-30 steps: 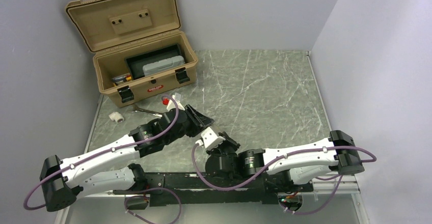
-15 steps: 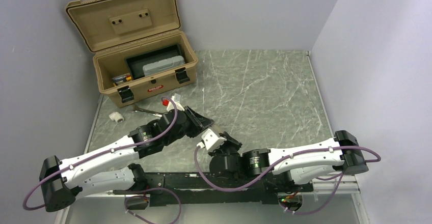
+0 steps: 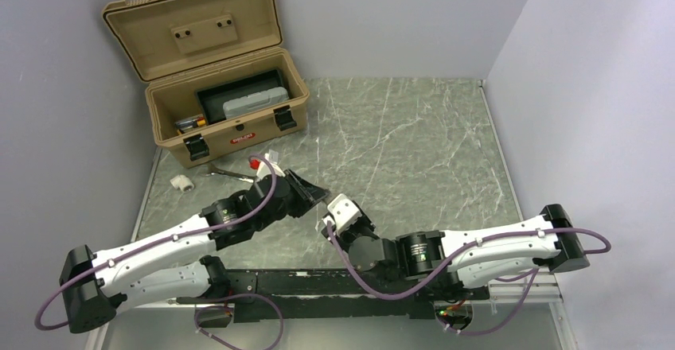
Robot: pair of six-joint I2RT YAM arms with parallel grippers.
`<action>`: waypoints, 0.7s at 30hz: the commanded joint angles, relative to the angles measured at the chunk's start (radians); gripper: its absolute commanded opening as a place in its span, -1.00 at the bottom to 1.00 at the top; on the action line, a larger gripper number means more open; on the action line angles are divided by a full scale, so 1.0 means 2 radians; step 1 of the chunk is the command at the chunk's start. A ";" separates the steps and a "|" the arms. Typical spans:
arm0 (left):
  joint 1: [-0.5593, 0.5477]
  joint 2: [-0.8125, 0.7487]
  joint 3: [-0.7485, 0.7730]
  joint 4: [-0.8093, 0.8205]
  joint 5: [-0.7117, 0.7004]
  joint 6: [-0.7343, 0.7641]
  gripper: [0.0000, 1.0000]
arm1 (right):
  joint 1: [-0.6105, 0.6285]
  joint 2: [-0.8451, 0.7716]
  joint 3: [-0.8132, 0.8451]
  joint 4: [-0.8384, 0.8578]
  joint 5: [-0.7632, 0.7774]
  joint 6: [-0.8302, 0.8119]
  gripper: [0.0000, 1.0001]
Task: Load the batteries into the remote control
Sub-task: Adjust the remote control.
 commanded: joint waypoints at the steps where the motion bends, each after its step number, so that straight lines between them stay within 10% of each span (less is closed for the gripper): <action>1: -0.002 -0.018 0.000 0.001 -0.021 -0.004 -1.00 | 0.002 -0.030 -0.010 0.035 -0.023 0.021 -0.03; 9: -0.002 -0.104 -0.065 0.022 -0.034 0.057 -1.00 | -0.065 -0.119 -0.035 0.038 -0.072 0.074 0.39; 21: -0.001 -0.308 -0.156 0.074 -0.040 0.221 -1.00 | -0.375 -0.117 -0.071 0.097 -0.599 0.182 0.67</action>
